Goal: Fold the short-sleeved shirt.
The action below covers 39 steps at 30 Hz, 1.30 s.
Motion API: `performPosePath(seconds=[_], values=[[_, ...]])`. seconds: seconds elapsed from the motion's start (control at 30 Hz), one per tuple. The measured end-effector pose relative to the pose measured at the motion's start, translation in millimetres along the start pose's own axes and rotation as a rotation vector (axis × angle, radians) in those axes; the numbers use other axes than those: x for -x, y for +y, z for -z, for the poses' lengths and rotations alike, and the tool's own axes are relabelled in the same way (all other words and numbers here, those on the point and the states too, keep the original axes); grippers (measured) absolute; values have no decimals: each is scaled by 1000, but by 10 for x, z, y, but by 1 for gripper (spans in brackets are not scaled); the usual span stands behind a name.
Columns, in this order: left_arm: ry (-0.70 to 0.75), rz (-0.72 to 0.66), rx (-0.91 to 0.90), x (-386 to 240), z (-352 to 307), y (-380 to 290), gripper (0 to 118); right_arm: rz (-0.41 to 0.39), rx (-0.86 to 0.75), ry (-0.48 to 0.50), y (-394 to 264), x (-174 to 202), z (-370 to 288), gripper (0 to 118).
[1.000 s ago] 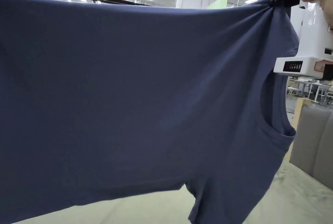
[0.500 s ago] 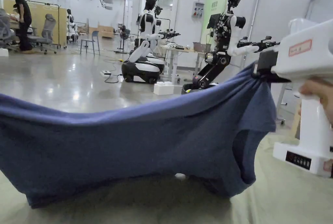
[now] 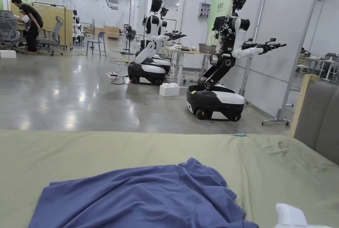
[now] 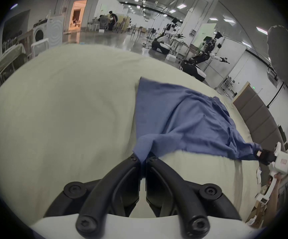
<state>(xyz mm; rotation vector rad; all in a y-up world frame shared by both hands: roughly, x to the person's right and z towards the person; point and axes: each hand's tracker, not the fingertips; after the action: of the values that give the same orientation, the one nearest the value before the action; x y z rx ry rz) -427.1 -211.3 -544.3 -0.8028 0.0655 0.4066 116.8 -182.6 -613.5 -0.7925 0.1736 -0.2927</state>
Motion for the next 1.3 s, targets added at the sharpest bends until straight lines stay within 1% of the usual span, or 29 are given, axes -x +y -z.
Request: performPosePath(seconds=[0.07,0.13,0.17,0.3,0.43,0.5,0.53,0.57,0.6,0.67,0.7,0.73,0.77,0.8,0.83,0.87,0.97,1.03,1.1,1.13,1.17,1.2,1.23,1.27,1.3], values=[[-11,-26,-5,19,-183,-230,5,53,3,21,-242,-47,-168,4],[-20,-45,-26,55,-407,-364,5,70,-16,50,-387,-79,-357,4],[-36,-63,-64,72,-561,-433,5,68,-26,49,-457,-71,-501,4],[-40,-64,-146,176,-1198,-595,5,44,-58,73,-660,-82,-1020,4],[-14,-29,-166,252,-1577,-744,5,38,-44,100,-897,-122,-1380,4],[-17,-17,-153,273,-1563,-796,5,24,-36,89,-1005,-127,-1430,4],[-18,-6,-127,284,-1477,-783,5,6,-19,68,-1034,-133,-1409,4],[-21,-12,-119,285,-1372,-770,5,16,-3,54,-1075,-130,-1374,4],[-20,-25,-104,276,-1283,-759,5,29,6,51,-1101,-126,-1352,4],[-27,-96,-28,274,-1137,-733,5,31,6,60,-1159,-83,-1376,4],[-73,-131,-8,257,-1121,-756,5,17,9,61,-1181,-84,-1381,4],[-117,-146,-26,252,-1160,-817,5,5,-3,59,-1210,-76,-1433,4],[-140,-130,-53,226,-1205,-860,5,5,-4,62,-1224,-88,-1489,4],[-118,-104,-64,268,-1220,-881,5,14,-2,64,-1234,-103,-1534,4],[-101,-86,-70,238,-1275,-923,4,40,-3,63,-1263,-133,-1592,4],[-103,-78,-71,231,-1331,-974,3,53,0,62,-1295,-167,-1649,4],[-147,-72,-68,203,-1502,-1178,3,56,13,21,-1450,-283,-1804,4],[-162,-71,-63,173,-1591,-1295,3,58,42,-11,-1564,-353,-1875,4],[-196,-78,-60,118,-1691,-1471,4,77,84,-46,-1700,-449,-1934,4],[-218,-78,-59,98,-1720,-1534,3,78,106,-41,-1750,-486,-1945,4],[-242,-81,-58,74,-1751,-1607,3,75,131,-25,-1811,-522,-1951,7],[-260,-93,-69,22,-1798,-1700,4,110,124,20,-1875,-560,-1954,25],[-282,-97,-93,-1,-1821,-1749,17,146,110,62,-1927,-586,-1974,78],[-297,-107,-121,-30,-1857,-1797,47,180,75,56,-1987,-565,-2038,109],[-305,-106,-132,-56,-1889,-1816,81,192,33,69,-2038,-521,-2096,117]])
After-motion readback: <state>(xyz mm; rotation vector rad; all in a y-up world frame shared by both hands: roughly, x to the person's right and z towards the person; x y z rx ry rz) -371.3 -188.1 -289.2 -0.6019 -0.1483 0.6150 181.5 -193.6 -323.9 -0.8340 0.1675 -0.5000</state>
